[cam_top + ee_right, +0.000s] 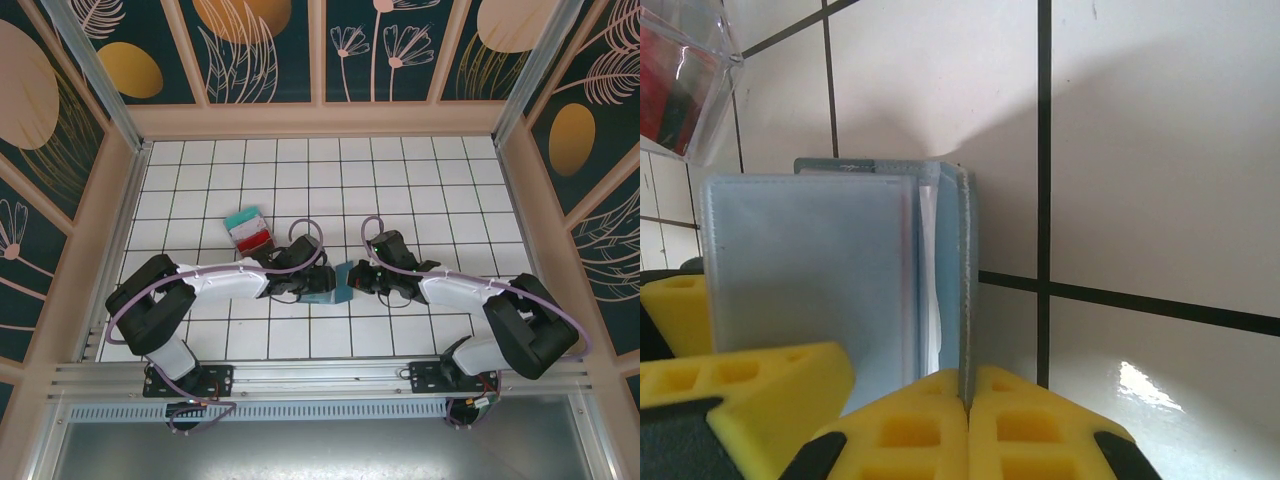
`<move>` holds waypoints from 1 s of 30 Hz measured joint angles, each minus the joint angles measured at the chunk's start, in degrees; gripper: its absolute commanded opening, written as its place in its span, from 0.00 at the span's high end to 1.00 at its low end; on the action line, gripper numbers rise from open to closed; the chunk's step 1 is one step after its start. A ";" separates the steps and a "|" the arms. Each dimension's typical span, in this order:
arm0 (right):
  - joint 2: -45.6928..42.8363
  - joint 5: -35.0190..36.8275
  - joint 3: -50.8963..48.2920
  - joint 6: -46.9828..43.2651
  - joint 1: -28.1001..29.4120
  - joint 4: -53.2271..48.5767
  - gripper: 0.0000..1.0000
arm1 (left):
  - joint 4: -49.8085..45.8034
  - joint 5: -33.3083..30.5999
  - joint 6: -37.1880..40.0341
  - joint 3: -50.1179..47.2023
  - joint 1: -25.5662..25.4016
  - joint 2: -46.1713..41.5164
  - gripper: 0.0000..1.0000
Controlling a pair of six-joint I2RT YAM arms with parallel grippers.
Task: Take the credit cards out of the card holder
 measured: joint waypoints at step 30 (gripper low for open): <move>-1.44 0.26 0.00 -1.33 -4.74 -1.49 0.77 | 2.56 7.19 4.39 4.85 -0.02 1.07 0.52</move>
